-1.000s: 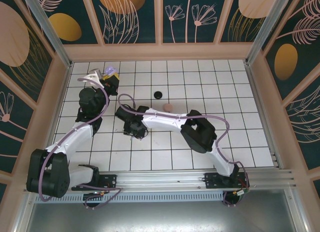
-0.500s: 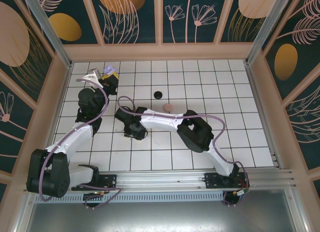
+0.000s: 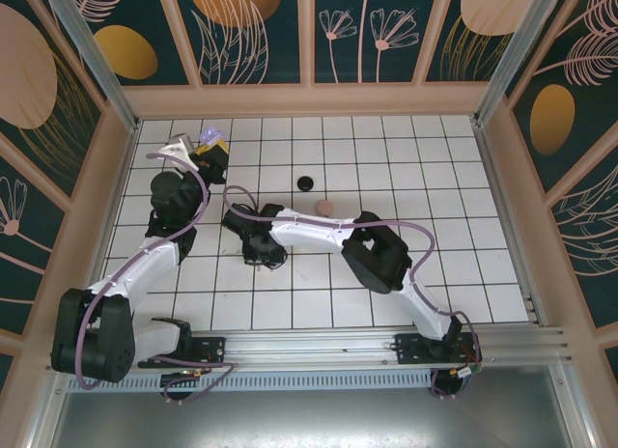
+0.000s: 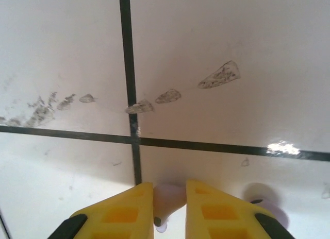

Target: Insert the wireless bluetooth earbuds into the charging case

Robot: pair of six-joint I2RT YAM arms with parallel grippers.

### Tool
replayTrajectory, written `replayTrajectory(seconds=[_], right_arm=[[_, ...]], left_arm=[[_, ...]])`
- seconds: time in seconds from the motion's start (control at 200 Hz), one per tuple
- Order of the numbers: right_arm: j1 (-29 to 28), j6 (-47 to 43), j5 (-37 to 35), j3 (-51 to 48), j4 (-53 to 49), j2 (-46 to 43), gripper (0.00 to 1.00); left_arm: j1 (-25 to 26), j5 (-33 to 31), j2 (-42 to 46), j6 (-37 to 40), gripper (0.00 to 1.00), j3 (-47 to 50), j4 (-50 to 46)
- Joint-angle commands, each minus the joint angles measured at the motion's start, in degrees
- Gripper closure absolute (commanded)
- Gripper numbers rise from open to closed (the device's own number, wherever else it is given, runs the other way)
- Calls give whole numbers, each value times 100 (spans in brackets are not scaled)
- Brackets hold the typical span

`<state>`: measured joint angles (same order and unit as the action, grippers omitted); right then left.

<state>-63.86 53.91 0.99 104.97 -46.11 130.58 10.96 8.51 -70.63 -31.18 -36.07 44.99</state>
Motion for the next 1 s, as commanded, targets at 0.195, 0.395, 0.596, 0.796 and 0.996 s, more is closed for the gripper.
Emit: replayTrajectory(seconds=[0.195,0.395,0.596,0.796,0.996], right_arm=[[13,-1125,-493,-88,-346,-78,80],[31,-1138,-400,-46,-338,33,79],[52,-1174,-347,-36,-261,90,76],[75,-1227,-327,-56,-166,77,79],[91,-1250,-414,-247,58,-198,84]], left_arm=[[-42,163,89,-46,100,33,264],[-41,219,81,-55,100,30,247],[-42,304,67,-81,100,22,246],[-41,359,58,-95,100,-39,160],[-41,479,71,-33,100,-167,-20]])
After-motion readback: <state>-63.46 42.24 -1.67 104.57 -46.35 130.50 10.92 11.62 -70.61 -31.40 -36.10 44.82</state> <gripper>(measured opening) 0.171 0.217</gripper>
